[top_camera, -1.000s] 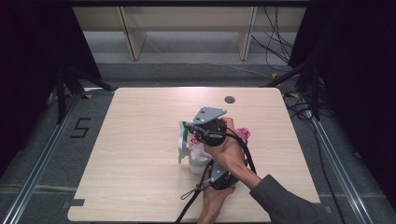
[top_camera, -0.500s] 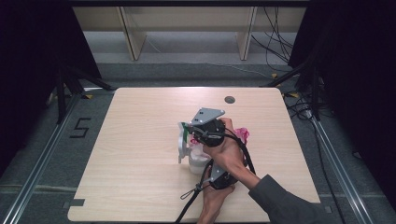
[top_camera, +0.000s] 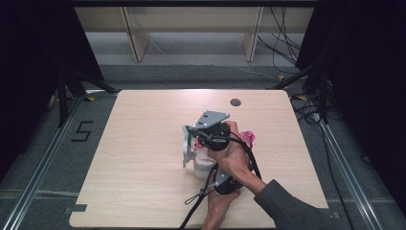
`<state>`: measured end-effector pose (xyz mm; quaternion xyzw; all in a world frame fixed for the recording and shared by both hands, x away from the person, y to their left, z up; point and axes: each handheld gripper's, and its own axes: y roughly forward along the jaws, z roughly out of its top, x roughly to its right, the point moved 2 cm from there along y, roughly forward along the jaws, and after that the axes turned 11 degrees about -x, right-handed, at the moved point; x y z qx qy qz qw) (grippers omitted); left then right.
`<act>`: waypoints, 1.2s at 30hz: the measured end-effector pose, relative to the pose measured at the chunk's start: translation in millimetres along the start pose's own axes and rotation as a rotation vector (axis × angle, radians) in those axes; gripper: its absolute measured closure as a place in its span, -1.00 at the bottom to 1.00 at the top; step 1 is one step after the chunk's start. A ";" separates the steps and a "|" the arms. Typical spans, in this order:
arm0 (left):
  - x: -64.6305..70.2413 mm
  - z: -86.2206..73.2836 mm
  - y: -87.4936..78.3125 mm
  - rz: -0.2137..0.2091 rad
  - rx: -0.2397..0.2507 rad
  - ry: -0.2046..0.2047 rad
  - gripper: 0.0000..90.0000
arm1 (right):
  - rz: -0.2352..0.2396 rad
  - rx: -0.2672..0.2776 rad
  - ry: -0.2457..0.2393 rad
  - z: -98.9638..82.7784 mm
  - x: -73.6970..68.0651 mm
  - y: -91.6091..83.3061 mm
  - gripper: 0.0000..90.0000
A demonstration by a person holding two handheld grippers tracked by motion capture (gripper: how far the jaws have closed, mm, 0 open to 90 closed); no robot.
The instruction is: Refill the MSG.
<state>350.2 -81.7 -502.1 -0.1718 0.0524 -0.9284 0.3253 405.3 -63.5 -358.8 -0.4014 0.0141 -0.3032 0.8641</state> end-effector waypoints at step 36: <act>-6.6 -2.1 -5.2 0.008 -0.111 0.125 0.59 | 0.014 -0.001 0.009 -1.0 1.0 -1.6 1.00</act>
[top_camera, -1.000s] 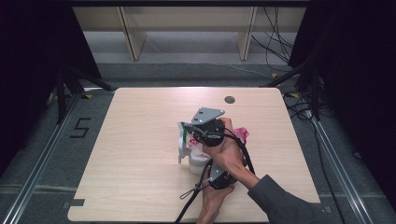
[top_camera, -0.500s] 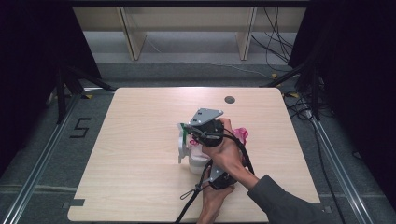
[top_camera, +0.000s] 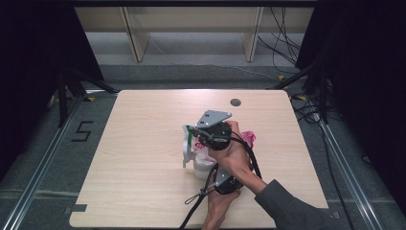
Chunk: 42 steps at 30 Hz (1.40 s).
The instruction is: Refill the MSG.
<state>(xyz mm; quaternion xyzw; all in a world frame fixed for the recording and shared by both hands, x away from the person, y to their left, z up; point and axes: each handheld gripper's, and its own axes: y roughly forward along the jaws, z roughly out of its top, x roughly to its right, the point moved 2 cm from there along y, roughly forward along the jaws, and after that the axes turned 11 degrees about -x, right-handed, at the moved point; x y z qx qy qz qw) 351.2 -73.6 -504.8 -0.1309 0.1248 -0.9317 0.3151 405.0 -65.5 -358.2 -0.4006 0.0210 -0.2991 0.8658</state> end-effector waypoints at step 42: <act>8.7 3.5 5.7 -0.004 0.116 -0.130 0.59 | -0.011 -0.016 -0.004 -0.5 -3.0 1.6 1.00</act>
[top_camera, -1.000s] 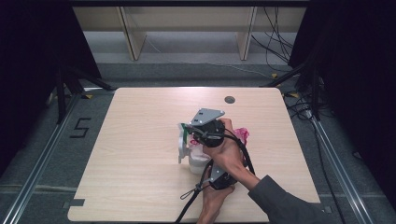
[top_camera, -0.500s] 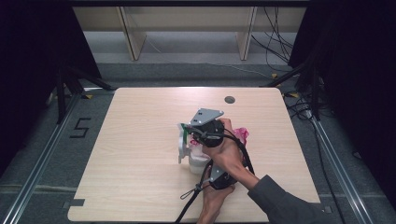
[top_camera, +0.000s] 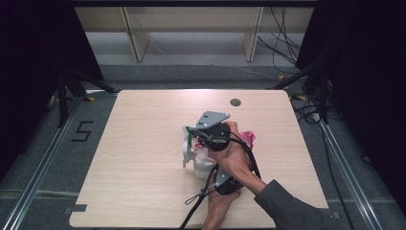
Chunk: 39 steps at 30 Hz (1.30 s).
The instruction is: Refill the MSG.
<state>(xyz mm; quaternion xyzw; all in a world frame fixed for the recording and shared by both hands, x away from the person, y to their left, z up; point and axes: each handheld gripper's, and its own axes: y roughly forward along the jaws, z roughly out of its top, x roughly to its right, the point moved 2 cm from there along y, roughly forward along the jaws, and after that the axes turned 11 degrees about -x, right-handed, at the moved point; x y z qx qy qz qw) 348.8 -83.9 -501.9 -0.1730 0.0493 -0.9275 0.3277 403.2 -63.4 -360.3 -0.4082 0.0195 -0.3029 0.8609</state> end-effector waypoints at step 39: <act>-17.3 -16.7 -5.9 0.134 -0.280 0.085 0.14 | 0.151 0.415 0.310 -73.0 39.2 -54.7 1.00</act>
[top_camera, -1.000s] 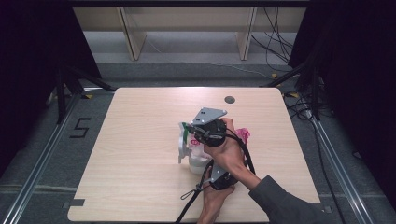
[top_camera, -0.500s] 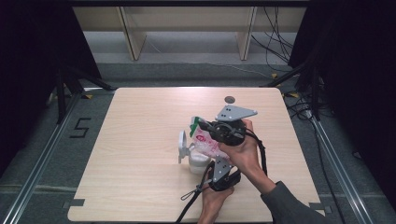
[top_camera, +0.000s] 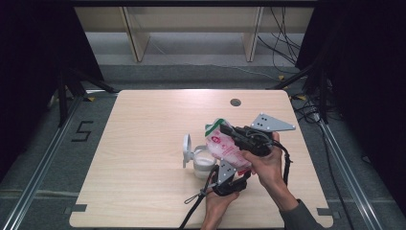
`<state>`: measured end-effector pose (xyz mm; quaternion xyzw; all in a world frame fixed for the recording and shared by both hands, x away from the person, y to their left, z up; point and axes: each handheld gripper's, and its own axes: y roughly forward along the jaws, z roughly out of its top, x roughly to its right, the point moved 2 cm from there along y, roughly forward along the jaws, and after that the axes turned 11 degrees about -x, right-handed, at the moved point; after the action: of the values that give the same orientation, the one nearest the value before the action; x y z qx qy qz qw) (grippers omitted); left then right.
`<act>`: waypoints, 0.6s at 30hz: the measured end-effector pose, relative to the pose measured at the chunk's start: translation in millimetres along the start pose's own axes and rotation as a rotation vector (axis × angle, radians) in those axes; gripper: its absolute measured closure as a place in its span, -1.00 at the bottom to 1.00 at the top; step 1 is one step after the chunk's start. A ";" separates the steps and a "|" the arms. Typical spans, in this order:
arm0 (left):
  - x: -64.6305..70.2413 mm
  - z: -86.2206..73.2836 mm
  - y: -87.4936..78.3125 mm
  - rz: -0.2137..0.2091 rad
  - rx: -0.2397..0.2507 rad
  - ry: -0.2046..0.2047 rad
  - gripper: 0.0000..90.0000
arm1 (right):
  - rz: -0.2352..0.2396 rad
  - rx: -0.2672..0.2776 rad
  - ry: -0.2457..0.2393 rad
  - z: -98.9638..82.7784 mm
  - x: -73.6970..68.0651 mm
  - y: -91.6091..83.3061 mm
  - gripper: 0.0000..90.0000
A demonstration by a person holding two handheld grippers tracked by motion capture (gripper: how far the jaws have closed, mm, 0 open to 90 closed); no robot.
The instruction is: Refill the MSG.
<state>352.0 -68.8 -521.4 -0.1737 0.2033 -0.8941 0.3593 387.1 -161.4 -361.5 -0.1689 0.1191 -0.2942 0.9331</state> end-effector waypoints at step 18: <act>6.4 -3.6 -18.0 -0.009 -0.027 -0.044 -0.37 | -0.022 0.020 0.069 -25.8 34.9 -18.7 1.00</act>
<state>335.7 -60.6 -514.6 -0.1992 0.2067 -0.8888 0.3571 397.1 -202.6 -382.1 -0.1505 0.1464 -0.3112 0.9269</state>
